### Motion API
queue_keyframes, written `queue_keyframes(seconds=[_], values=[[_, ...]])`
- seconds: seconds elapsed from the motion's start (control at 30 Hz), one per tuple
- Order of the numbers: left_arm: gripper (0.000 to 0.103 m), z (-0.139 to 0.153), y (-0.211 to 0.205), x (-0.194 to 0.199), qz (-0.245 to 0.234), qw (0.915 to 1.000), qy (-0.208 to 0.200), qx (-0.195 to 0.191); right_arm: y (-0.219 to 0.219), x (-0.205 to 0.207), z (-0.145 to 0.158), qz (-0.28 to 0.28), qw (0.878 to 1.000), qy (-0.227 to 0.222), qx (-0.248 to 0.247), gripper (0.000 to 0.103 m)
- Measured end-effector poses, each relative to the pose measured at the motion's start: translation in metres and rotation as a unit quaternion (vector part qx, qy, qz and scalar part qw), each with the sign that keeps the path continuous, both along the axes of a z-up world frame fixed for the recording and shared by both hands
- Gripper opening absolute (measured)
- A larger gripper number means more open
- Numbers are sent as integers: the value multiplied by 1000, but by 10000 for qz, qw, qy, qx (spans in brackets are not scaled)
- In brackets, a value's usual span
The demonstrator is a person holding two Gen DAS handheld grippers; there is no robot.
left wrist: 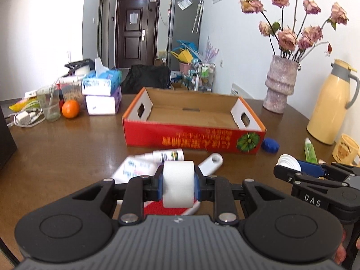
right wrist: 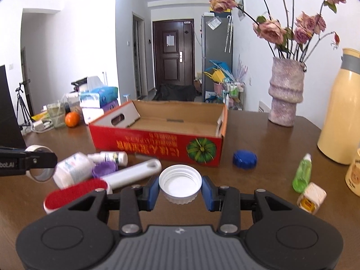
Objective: Organize rigid objects
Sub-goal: 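Carry the tape roll and white cap over the red cardboard box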
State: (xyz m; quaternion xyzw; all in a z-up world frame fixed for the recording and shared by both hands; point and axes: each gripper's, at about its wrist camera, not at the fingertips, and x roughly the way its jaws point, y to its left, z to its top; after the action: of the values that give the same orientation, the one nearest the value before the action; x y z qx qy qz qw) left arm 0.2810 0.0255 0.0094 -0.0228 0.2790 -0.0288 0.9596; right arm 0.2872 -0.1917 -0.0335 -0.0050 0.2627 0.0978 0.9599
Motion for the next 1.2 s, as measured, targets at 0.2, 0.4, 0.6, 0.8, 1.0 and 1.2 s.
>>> queue_keyframes(seconds=[0.2,0.4,0.6,0.8,1.0,1.2], values=[[25,14,0,23,-10,9997,-222,-94,14,23,14,83,9998,-186,48,39],[25,22,-1,52,47,9993,-329,-153,24,47,25,101,9993,-353,81,39],[25,28,0,80,188,9984,-453,-271,33,72,33,78,9987,-482,106,39],[25,27,8,109,346,9980,-460,-262,42,101,34,18,9986,-515,127,39],[25,26,15,138,466,9975,-440,-309,50,130,28,-5,9989,-472,61,39],[25,23,18,167,523,9972,-441,-296,54,161,20,-57,9994,-331,43,39]])
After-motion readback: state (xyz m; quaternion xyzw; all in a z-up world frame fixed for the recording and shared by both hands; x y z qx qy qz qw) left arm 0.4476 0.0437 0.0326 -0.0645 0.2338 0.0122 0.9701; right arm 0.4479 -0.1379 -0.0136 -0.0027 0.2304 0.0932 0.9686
